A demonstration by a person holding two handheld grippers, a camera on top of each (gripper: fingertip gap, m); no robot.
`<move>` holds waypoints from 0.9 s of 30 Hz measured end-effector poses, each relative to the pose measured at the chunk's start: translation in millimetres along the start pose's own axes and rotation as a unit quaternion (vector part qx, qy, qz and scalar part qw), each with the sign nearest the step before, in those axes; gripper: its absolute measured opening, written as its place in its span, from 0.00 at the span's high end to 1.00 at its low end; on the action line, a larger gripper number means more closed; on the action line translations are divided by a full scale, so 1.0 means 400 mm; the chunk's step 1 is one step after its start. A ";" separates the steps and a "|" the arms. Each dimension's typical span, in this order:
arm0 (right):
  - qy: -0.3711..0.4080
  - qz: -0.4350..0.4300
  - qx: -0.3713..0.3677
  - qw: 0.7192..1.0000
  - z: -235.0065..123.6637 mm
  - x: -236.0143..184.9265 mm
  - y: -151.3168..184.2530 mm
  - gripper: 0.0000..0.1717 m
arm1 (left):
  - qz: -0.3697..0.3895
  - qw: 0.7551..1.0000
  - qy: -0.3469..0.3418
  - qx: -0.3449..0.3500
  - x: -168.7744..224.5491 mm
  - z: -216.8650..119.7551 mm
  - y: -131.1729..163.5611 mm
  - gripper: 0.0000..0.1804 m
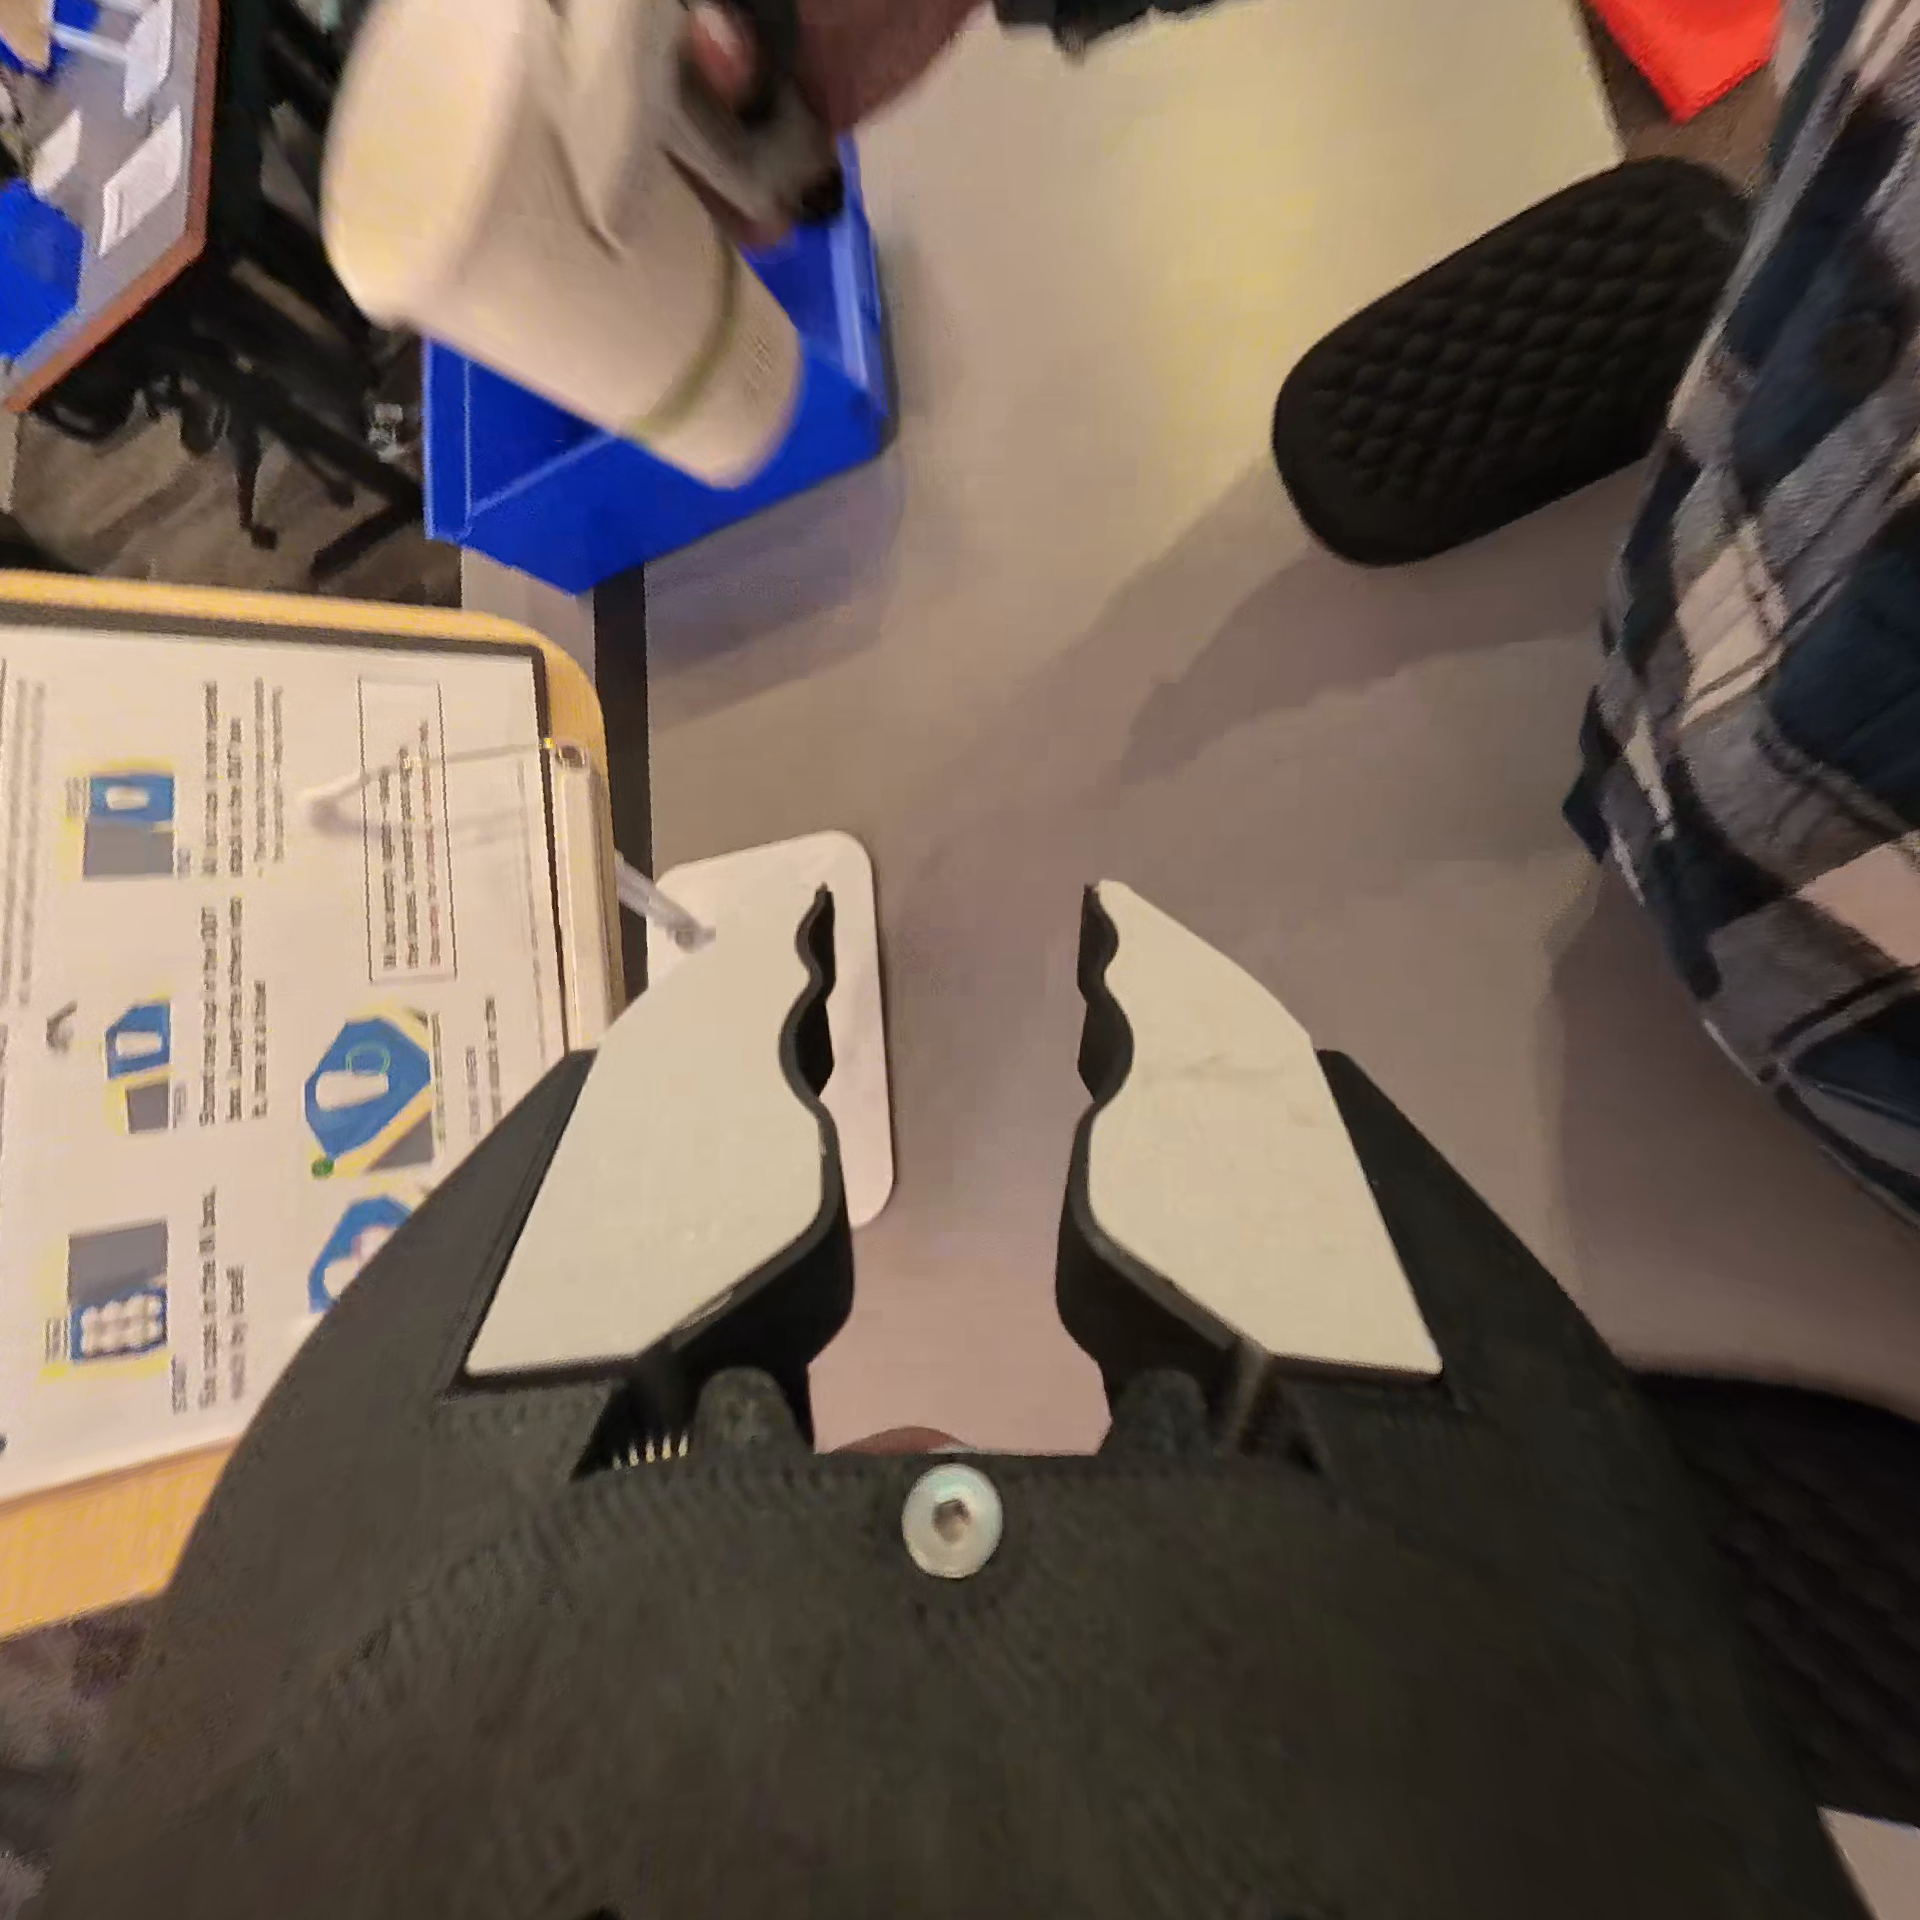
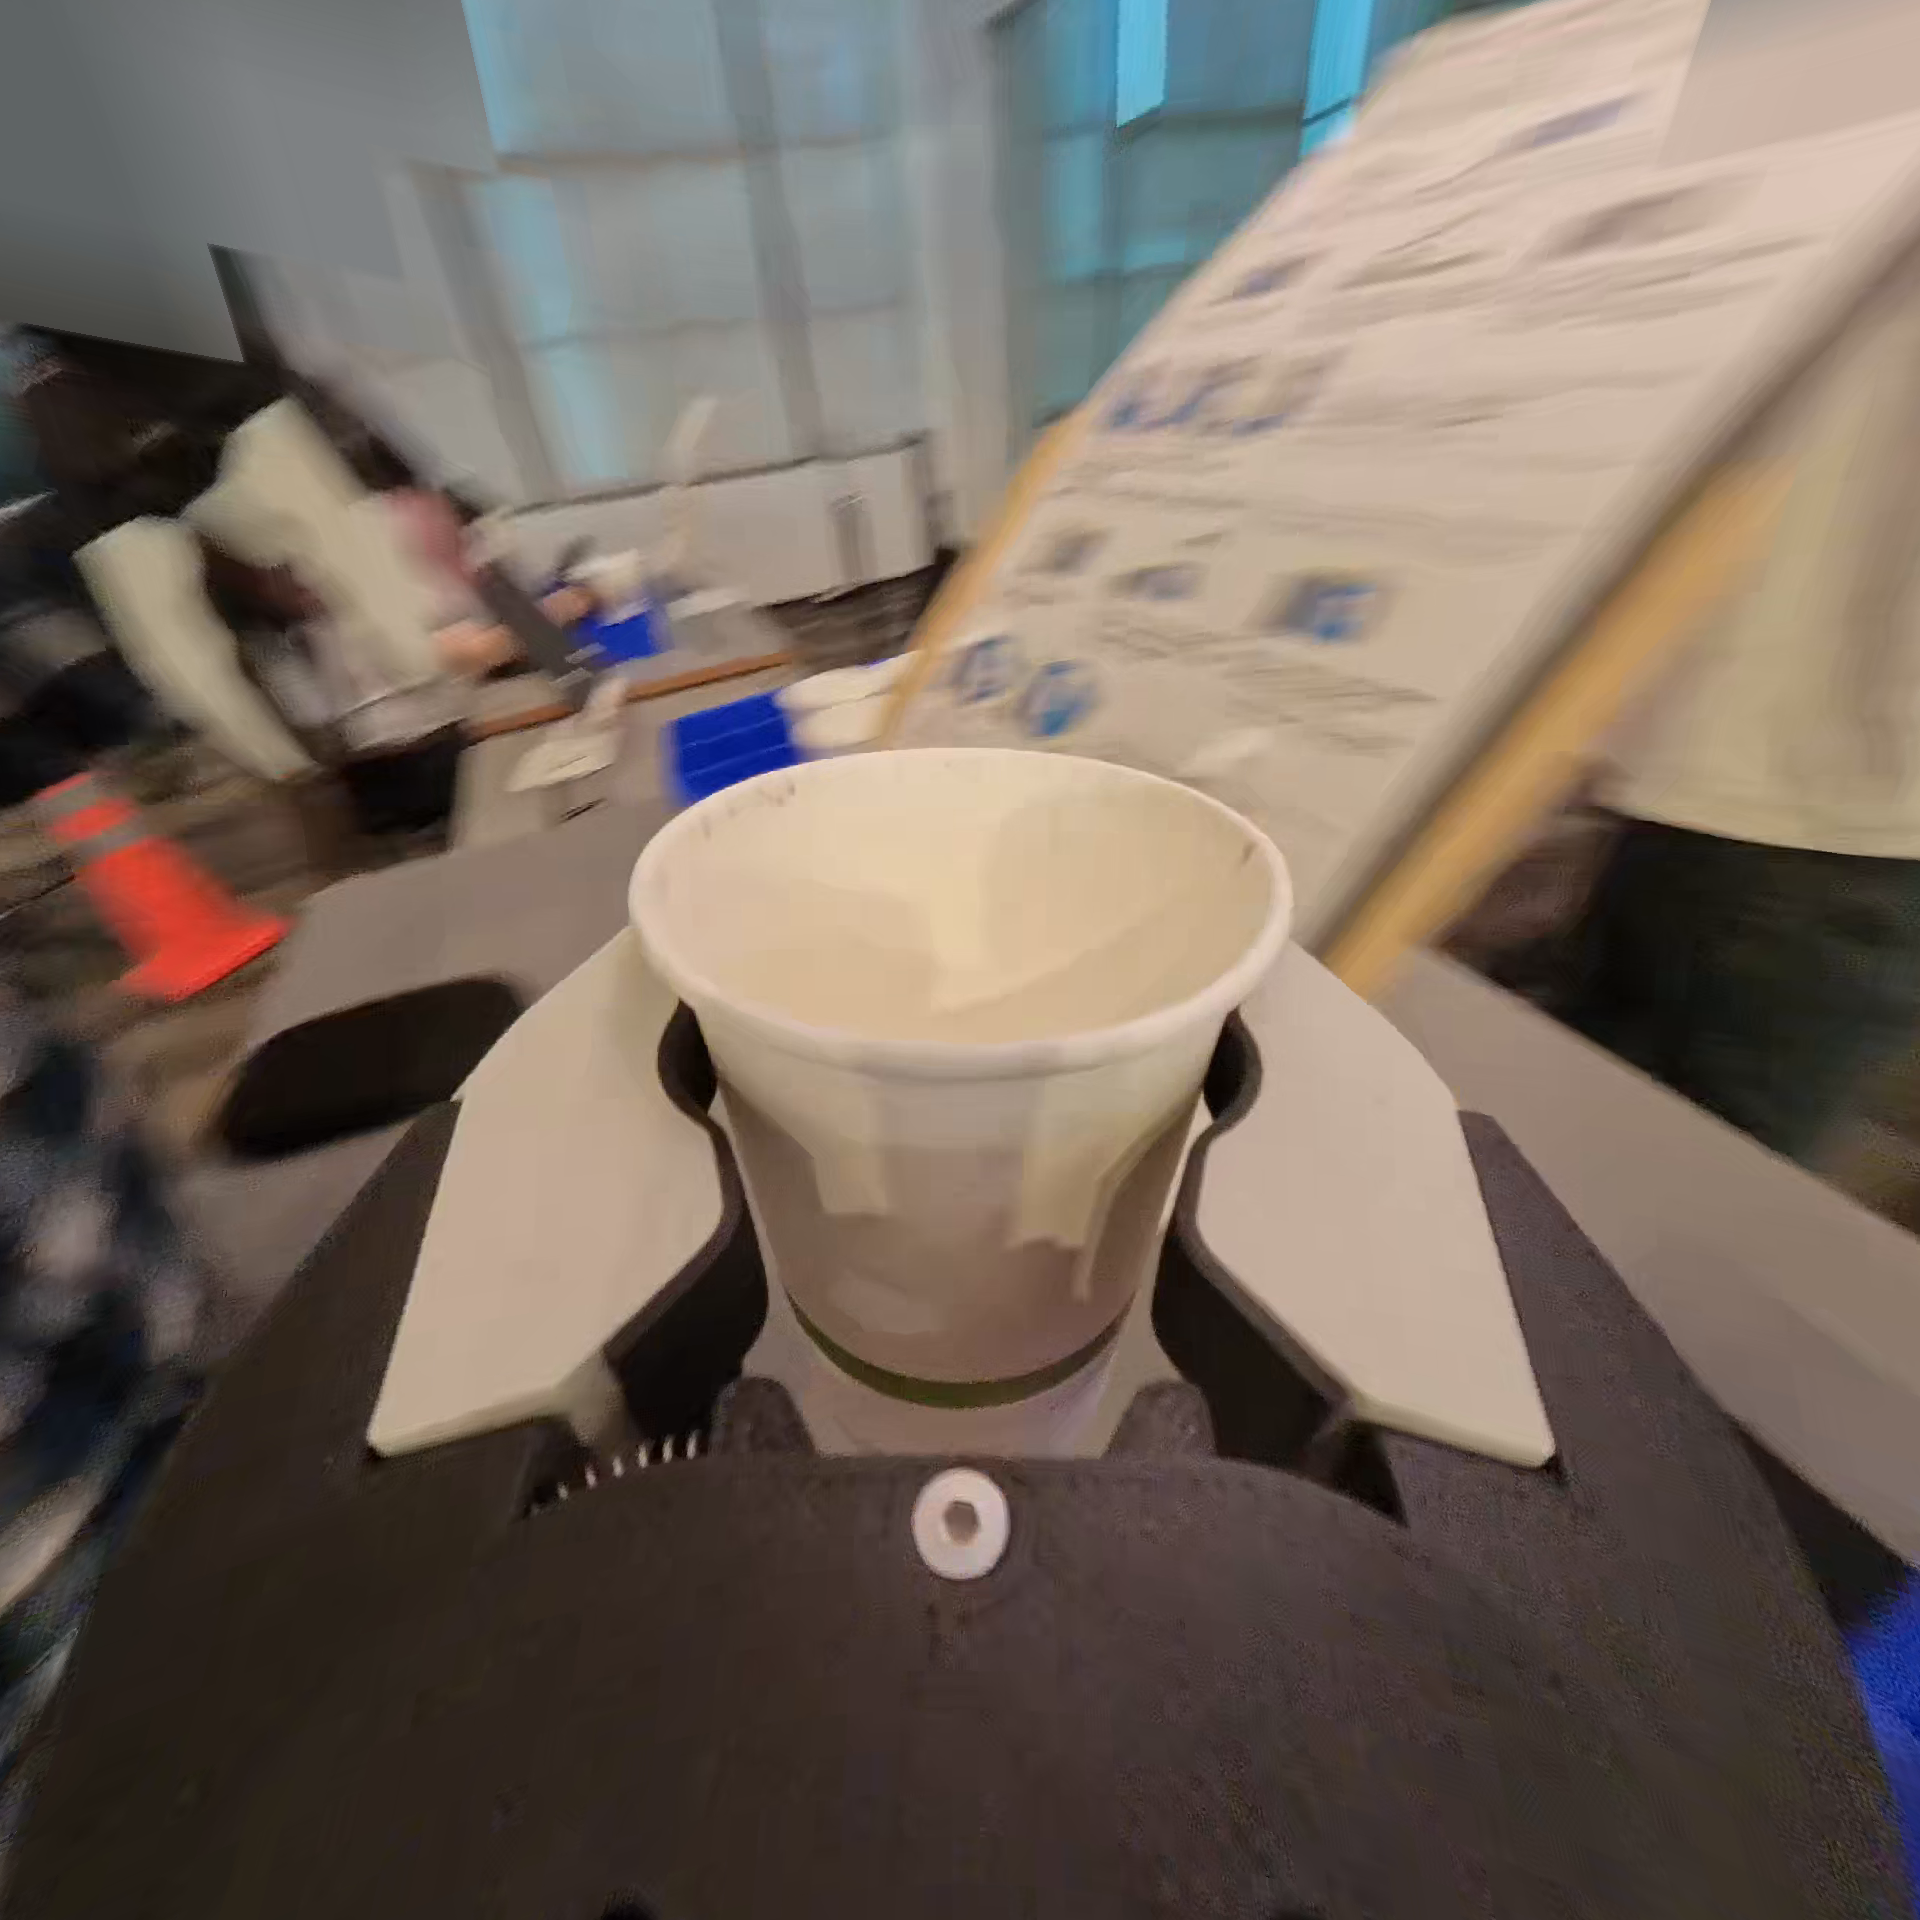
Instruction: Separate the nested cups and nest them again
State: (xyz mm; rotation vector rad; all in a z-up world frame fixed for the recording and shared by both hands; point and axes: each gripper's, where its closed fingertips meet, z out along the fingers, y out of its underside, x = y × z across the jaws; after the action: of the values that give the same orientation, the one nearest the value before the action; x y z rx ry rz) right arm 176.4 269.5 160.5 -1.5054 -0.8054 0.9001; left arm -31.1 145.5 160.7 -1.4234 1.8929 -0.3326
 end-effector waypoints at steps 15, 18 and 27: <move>0.391 0.017 0.075 0.917 -0.365 0.593 0.092 0.44 | -0.079 0.994 -0.018 -0.071 0.034 -0.003 0.114 0.76; 0.406 0.032 0.066 0.911 -0.362 0.629 0.132 0.44 | -0.089 0.993 -0.019 -0.078 0.036 -0.004 0.126 0.76; 0.431 0.039 0.033 0.901 -0.357 0.678 0.206 0.42 | -0.100 0.990 -0.017 -0.095 0.034 -0.004 0.150 0.76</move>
State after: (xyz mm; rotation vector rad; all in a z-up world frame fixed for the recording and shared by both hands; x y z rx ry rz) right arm 430.4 431.0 59.3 -1.6632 -0.0581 0.2304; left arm -77.0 154.0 120.7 -1.7423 1.7959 -0.2246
